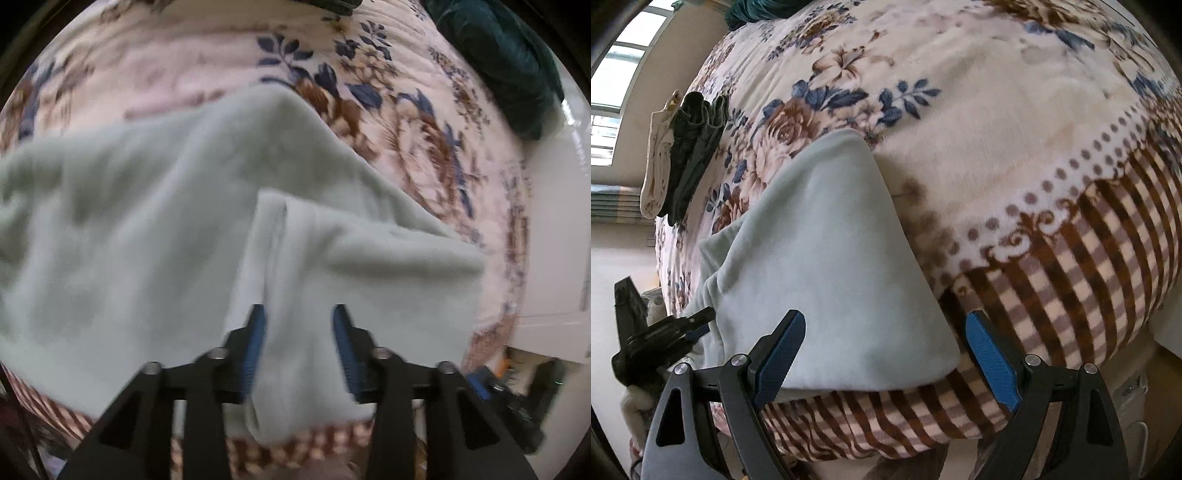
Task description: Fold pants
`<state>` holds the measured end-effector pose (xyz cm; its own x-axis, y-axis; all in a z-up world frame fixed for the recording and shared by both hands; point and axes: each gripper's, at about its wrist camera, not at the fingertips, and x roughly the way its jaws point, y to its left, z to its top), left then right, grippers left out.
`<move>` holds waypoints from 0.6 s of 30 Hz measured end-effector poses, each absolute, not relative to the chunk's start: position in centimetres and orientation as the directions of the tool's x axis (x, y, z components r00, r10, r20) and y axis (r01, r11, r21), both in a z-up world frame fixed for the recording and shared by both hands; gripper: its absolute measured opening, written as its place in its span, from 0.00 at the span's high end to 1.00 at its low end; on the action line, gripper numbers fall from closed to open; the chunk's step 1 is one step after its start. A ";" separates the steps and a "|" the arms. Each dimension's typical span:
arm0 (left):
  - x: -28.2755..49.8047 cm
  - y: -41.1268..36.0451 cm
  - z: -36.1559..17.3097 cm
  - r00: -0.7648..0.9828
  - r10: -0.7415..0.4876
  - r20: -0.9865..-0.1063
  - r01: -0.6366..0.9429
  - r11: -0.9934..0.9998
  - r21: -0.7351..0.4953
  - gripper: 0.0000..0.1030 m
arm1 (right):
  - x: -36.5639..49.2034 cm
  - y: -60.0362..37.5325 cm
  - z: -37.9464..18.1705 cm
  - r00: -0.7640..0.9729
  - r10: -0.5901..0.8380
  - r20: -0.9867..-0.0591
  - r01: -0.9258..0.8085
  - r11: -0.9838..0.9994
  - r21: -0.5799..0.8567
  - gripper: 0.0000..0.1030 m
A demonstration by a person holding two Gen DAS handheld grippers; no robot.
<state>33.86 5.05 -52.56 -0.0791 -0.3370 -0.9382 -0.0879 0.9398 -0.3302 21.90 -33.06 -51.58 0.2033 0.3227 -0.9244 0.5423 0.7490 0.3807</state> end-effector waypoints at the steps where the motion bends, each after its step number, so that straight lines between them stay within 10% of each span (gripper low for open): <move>1: 33.4 4.9 -52.7 -0.092 -0.326 -0.941 -0.082 0.944 -0.319 0.56 | 21.7 -33.1 -51.7 0.201 0.325 -0.924 0.548 0.745 0.381 0.12; 4: 31.7 3.8 -54.2 -0.148 -0.237 -0.960 -0.008 0.971 -0.239 0.53 | 21.0 -33.0 -52.2 0.187 0.350 -0.918 0.560 0.730 0.392 0.12; 6: 30.6 3.5 -54.7 -0.153 -0.210 -0.966 0.022 0.976 -0.216 0.84 | 20.9 -32.8 -52.8 0.170 0.355 -0.919 0.561 0.732 0.386 0.12; 8: 30.1 3.2 -53.7 -0.115 -0.180 -0.977 0.062 0.980 -0.188 0.90 | 20.7 -32.6 -53.1 0.157 0.358 -0.921 0.563 0.733 0.381 0.12; 12: 30.6 3.8 -53.0 -0.053 -0.051 -0.997 0.140 0.988 -0.058 0.92 | 20.4 -32.6 -53.4 0.158 0.366 -0.917 0.578 0.719 0.387 0.12; 18: 32.4 6.8 -53.1 -0.077 -0.264 -0.961 -0.067 0.963 -0.260 0.73 | 19.8 -31.7 -53.0 0.160 0.414 -0.896 0.588 0.690 0.423 0.12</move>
<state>32.37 6.79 -53.07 -0.0769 -0.2644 -0.9613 -0.0668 0.9634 -0.2596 19.82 -31.73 -53.00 0.1598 0.4136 -0.8963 0.5878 0.6896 0.4230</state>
